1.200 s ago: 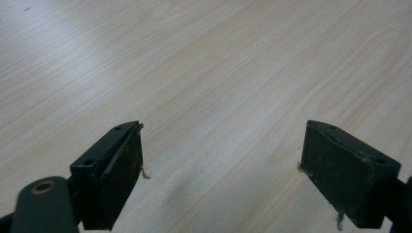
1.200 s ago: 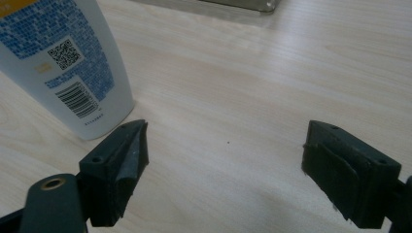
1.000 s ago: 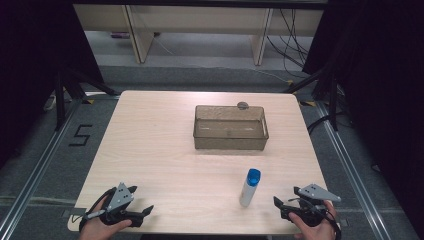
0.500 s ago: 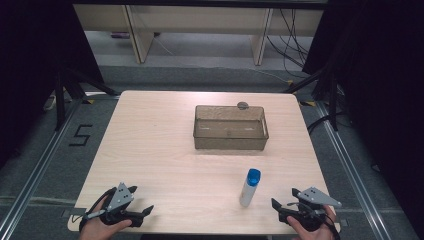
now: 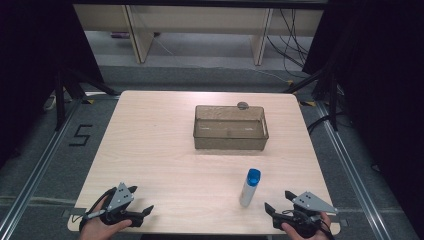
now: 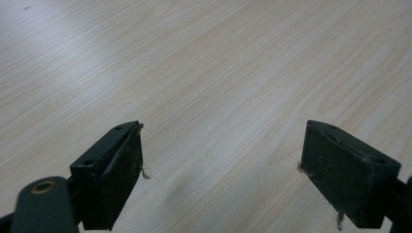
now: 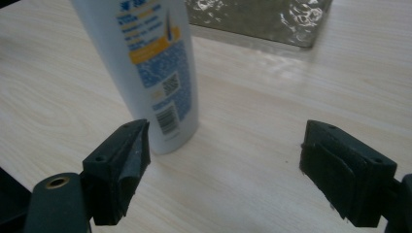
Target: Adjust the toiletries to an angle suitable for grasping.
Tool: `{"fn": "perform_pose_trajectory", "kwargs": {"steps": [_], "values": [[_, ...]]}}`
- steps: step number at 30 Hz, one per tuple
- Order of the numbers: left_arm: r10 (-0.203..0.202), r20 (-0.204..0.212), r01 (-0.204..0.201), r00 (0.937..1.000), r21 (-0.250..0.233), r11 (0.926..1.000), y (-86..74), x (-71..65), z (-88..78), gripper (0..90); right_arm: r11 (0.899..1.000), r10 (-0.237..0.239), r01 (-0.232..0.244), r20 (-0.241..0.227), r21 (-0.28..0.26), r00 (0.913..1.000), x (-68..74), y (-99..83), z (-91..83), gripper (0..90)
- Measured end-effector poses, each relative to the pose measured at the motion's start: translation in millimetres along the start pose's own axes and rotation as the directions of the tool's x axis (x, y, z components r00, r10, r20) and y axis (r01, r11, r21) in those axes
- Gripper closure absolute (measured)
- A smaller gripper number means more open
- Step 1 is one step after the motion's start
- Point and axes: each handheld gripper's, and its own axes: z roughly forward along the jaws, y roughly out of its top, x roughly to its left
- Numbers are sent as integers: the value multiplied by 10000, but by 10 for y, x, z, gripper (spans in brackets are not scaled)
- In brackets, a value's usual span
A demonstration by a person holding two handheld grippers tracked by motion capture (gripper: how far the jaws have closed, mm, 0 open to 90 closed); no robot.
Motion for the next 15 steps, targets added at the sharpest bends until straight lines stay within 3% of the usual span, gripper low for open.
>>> {"fn": "perform_pose_trajectory", "kwargs": {"steps": [1, 2, 3, 4, 8, 9, 10, 15], "values": [[0, 0, 0, 10000, 0, 10000, 0, 0, 0, 148, 10000, 0, 0, 0, 0, 10000, 0, 0, 0, 190], [57, -87, -57, 9999, 26, 10000, -2, 2, 3, 148, 9995, 305, -304, -138, 48, 9994, 40, 0, 4, 190], [25, -19, -25, 10000, 49, 10000, -1, -3, -1, 148, 10000, 21, -19, -153, 89, 9999, 36, 11, 3, 190], [43, -30, -42, 10000, 88, 10000, 1, -3, -3, 148, 9998, 171, -170, -150, 88, 9997, 66, 11, 9, 191], [50, -4, -50, 10000, 81, 10000, 0, 0, 0, 148, 10000, -86, 87, -239, 45, 9997, 104, 38, 27, 191], [-116, 69, 116, 9999, -54, 9999, -2, -12, 7, 148, 9999, -116, 116, -351, 6, 9993, 111, 46, 35, 191], [-126, 67, 126, 9999, -53, 9999, -2, -11, 8, 148, 9993, -349, 343, -326, -173, 9989, 117, 51, 53, 191], [76, -31, -76, 10000, 118, 9999, -1, -1, 3, 148, 9993, -363, 358, -383, -136, 9986, 164, 79, 69, 191]]}}
